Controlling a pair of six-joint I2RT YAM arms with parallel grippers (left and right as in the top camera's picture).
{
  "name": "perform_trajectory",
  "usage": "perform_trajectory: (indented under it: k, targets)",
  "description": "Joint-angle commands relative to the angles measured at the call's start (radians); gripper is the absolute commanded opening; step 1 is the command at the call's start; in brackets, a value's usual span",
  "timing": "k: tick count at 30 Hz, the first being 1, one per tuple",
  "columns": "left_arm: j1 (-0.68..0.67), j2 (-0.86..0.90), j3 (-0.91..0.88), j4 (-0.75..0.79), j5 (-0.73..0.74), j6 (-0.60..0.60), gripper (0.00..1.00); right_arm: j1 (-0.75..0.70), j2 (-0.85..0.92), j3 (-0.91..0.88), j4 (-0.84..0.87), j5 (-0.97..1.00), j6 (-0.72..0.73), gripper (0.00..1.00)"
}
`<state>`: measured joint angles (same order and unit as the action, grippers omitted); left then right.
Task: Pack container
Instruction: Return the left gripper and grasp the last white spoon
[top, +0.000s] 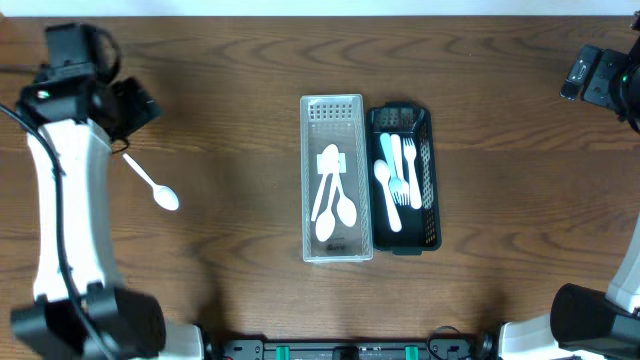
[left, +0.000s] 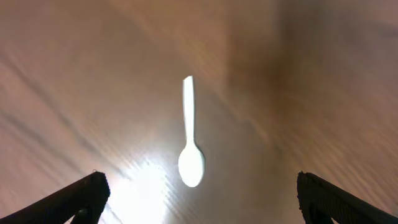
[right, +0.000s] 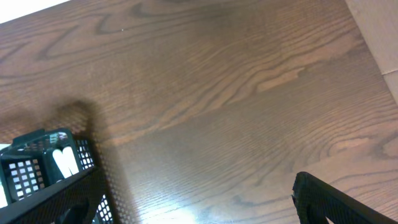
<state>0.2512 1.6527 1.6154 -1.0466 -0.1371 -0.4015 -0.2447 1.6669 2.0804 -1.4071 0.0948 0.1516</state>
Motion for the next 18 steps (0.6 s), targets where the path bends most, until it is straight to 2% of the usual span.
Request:
perform_trajectory:
  k: [1,8,18]
  targets:
    - [0.059,0.106,-0.049,0.013,0.077,-0.072,0.99,-0.005,0.002,-0.002,0.005,0.006,-0.011,0.99]
    - [0.078,0.322,-0.098,0.067,0.109,-0.076,1.0,-0.006,0.002,-0.002,0.008,0.006,-0.011,0.99]
    - [0.08,0.44,-0.199,0.227,0.154,-0.076,1.0,-0.005,0.002,-0.002,-0.001,0.006,-0.01,0.99]
